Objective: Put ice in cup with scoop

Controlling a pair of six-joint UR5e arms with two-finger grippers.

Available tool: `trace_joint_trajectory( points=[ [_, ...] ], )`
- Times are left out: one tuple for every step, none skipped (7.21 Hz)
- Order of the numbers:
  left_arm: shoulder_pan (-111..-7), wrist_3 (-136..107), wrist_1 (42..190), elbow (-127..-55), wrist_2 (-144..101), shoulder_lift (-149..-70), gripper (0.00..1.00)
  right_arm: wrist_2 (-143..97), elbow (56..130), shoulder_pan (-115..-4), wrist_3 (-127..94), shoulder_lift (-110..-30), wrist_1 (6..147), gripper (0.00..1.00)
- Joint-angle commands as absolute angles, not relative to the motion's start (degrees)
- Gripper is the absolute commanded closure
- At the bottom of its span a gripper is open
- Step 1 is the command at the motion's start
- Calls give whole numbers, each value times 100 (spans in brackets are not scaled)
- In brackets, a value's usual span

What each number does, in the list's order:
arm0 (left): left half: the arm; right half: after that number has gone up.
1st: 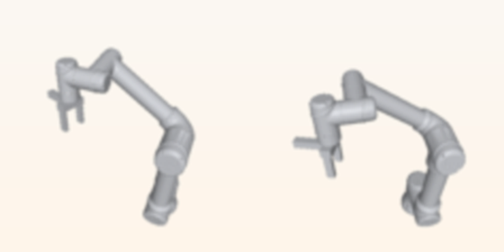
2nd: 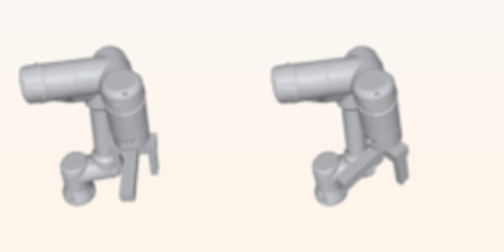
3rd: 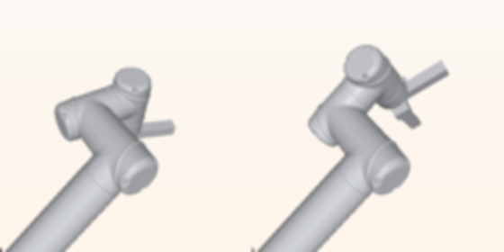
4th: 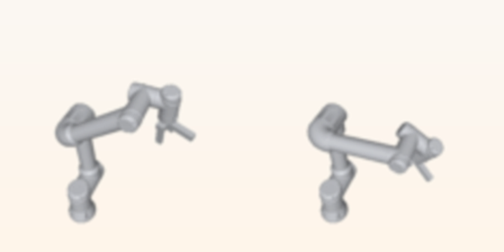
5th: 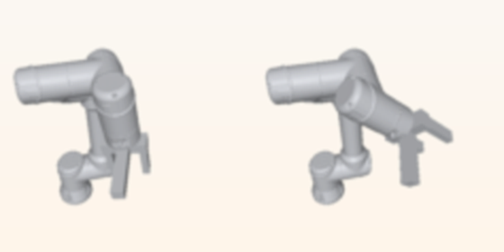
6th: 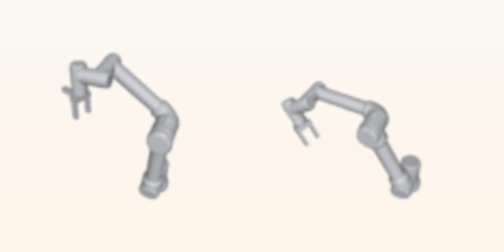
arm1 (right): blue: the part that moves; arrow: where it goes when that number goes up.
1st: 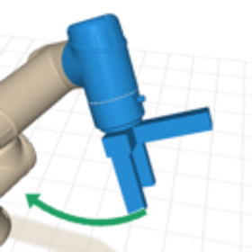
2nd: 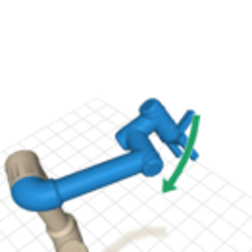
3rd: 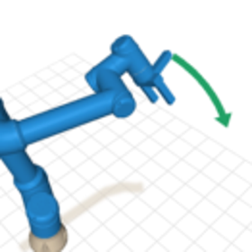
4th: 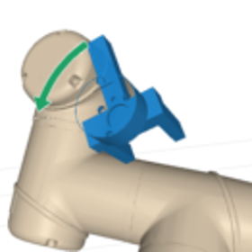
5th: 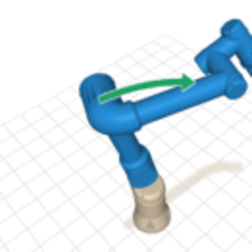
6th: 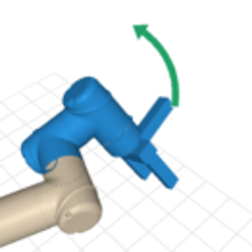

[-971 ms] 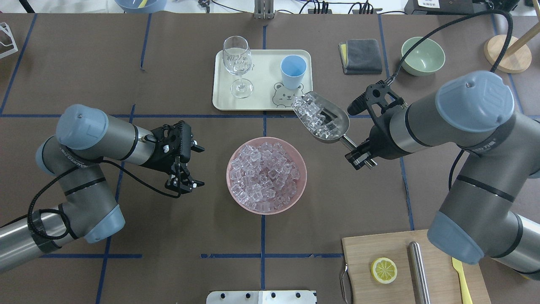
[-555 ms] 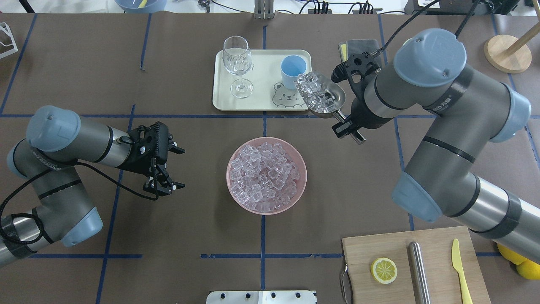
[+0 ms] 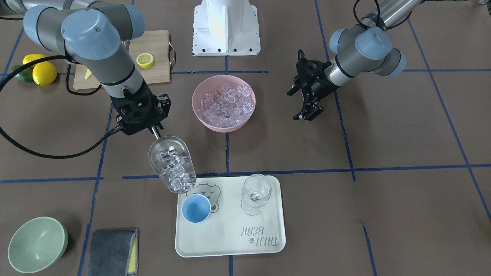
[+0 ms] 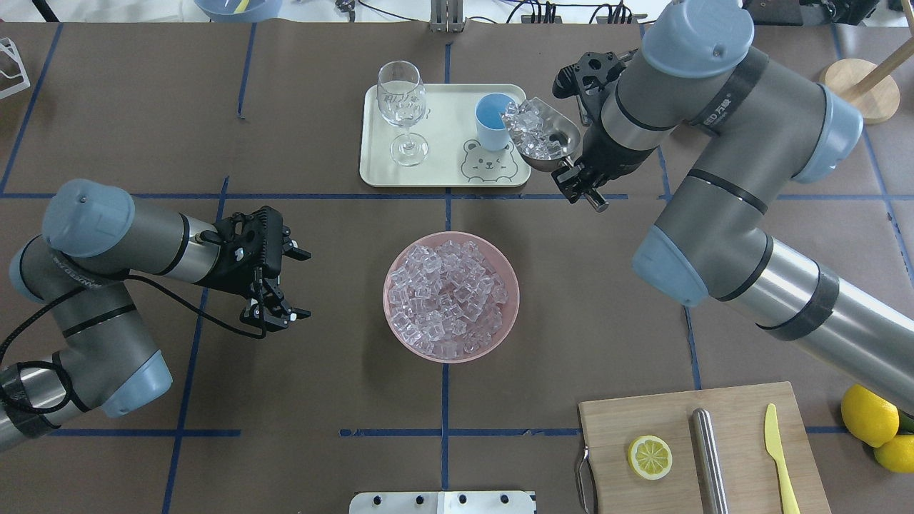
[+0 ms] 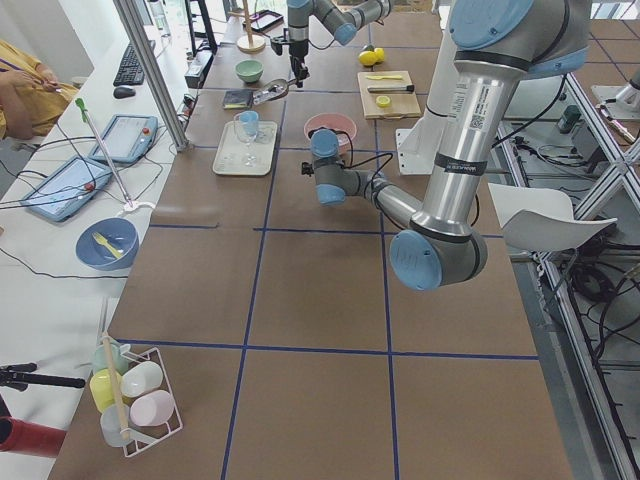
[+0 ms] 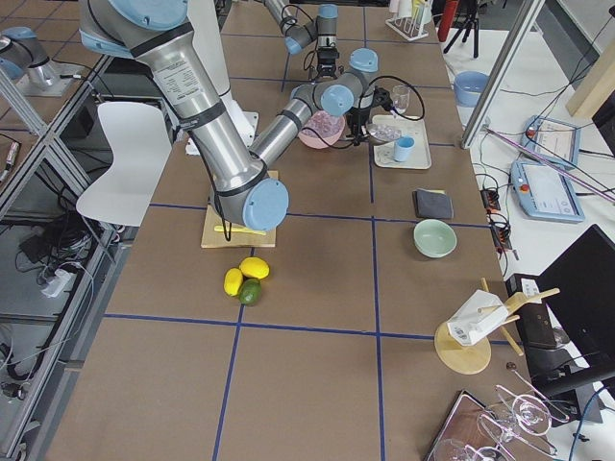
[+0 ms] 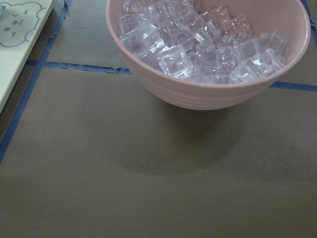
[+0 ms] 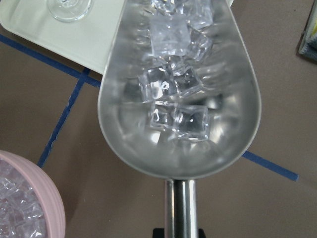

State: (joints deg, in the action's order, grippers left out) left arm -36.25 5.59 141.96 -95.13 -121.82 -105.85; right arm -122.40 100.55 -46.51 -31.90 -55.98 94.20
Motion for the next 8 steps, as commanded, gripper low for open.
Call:
trace_joint_trajectory(
  points=[
    [-3621,563,14203,-9492,-12173,-10582,0,-12481,9827,-4746,-3007,-5415,9571,100],
    [-3612,563,14212,-9492,-12164,-10573,0,-12463,9652,-4772,-2675,-5318,9580,100],
    [-3612,563,14212,-9492,-12164,-10573,0,-12463,9546,-4816,-2498,-5291,9580,100],
    [-3612,571,14212,-9492,-12155,-10573,0,-12463,9510,-4825,-2226,-5282,9606,100],
    [-3612,580,14212,-9492,-12155,-10573,0,-12454,9501,-4869,-1980,-5247,9772,100],
    [-3612,571,14212,-9492,-12155,-10573,0,-12411,9414,-4930,-1638,-4969,10252,100],
    [-3612,571,14212,-9492,-12155,-10573,0,-12323,9404,-4992,-1148,-4740,10831,100],
    [-3612,580,14212,-9492,-12155,-10573,0,-12227,9256,-5001,-1038,-4555,11054,100]
  ],
)
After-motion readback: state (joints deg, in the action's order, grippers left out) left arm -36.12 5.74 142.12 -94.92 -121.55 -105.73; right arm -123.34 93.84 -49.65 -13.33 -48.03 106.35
